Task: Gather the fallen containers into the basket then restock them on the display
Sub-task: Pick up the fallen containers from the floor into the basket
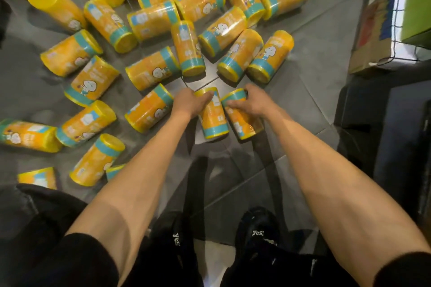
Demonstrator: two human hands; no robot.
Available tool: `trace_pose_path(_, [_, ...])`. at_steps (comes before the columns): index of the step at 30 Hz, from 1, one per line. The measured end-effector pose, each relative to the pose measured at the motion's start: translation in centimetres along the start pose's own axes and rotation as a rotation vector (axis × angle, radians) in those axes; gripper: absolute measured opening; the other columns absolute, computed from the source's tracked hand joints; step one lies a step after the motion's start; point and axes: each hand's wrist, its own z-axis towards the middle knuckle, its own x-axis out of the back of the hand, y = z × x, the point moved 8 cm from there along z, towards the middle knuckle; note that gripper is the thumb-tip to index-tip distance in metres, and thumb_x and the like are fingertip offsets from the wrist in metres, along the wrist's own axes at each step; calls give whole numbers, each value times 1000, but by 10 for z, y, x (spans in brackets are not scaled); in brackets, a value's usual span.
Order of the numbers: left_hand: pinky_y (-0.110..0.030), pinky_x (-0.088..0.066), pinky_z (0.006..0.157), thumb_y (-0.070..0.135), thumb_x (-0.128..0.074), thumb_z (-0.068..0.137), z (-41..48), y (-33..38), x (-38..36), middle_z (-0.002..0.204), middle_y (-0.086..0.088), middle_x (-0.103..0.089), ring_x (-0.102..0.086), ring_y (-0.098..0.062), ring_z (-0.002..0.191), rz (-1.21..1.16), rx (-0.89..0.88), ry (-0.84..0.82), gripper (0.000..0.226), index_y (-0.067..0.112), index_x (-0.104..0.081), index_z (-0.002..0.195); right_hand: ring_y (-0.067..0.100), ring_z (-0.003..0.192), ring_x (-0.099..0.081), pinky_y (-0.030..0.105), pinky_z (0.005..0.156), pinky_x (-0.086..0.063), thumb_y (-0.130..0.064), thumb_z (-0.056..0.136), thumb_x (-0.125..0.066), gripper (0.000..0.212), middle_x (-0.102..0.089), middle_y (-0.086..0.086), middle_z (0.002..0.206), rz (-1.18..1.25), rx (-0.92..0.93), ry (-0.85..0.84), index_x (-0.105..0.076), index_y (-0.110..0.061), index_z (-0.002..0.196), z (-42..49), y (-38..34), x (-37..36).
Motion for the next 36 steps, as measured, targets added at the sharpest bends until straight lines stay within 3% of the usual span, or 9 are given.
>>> trace_pose_path(9, [-32,-54,71,40,-83,73,-18,-21,0,77,-1,-67,-65,-17,73,-312,123,21,35,15,-58,73,23,95,-64,34,74,-51,-53,73,-80,66,-66,9,109,178,-91,41,-58,-6,114,-10,17,-3])
trace_pose_path(14, [-39,-57,79,46,-87,64,-61,-12,20,96,0,-69,-66,-16,87,-252,43,60,52,15,-65,100,24,96,-60,34,74,-48,-53,70,-82,66,-60,11,110,115,-68,74,-58,-7,111,-42,-3,22])
trace_pose_path(18, [-37,-51,83,50,-84,62,-119,11,67,105,2,-62,-58,-17,97,-204,-49,187,58,19,-64,107,24,104,-57,35,83,-50,-52,70,-81,75,-52,9,123,90,-56,77,-54,-9,125,-92,-35,60])
trace_pose_path(21, [-27,-45,77,51,-82,63,-174,43,119,101,3,-62,-57,-15,96,-202,-107,185,53,20,-67,103,23,98,-57,29,74,-48,-53,72,-79,68,-51,7,120,40,-28,95,-56,-11,121,-157,-72,103])
trace_pose_path(24, [-23,-33,77,39,-87,67,-237,84,181,101,3,-49,-45,-11,97,-187,-153,203,57,16,-63,112,21,97,-60,34,84,-51,-60,63,-79,73,-55,10,117,103,-21,114,-61,-16,120,-227,-112,149])
trace_pose_path(28, [-36,-47,84,42,-87,63,-324,114,256,102,6,-52,-54,-15,98,-251,-181,220,58,23,-58,110,18,98,-64,42,91,-54,-68,51,-77,80,-59,8,115,283,-1,135,-62,-24,116,-322,-156,198])
trace_pose_path(30, [-43,-51,85,50,-84,60,-369,122,291,106,6,-58,-59,-15,99,-317,-158,246,60,29,-56,110,13,98,-63,34,86,-55,-59,59,-81,74,-60,6,116,336,6,139,-60,-21,119,-379,-188,222])
trace_pose_path(33, [-35,-52,86,42,-86,64,-440,143,346,107,12,-60,-60,-7,99,-427,-146,307,59,31,-53,112,-6,92,-58,8,72,-46,-33,78,-82,55,-62,-6,111,393,51,142,-55,-20,124,-454,-232,256])
trace_pose_path(36, [-27,-49,86,31,-88,68,-503,163,395,107,20,-58,-57,3,99,-513,-145,338,58,29,-53,114,-13,92,-59,5,73,-46,-26,81,-80,57,-64,-14,108,431,131,149,-54,-19,130,-514,-275,285])
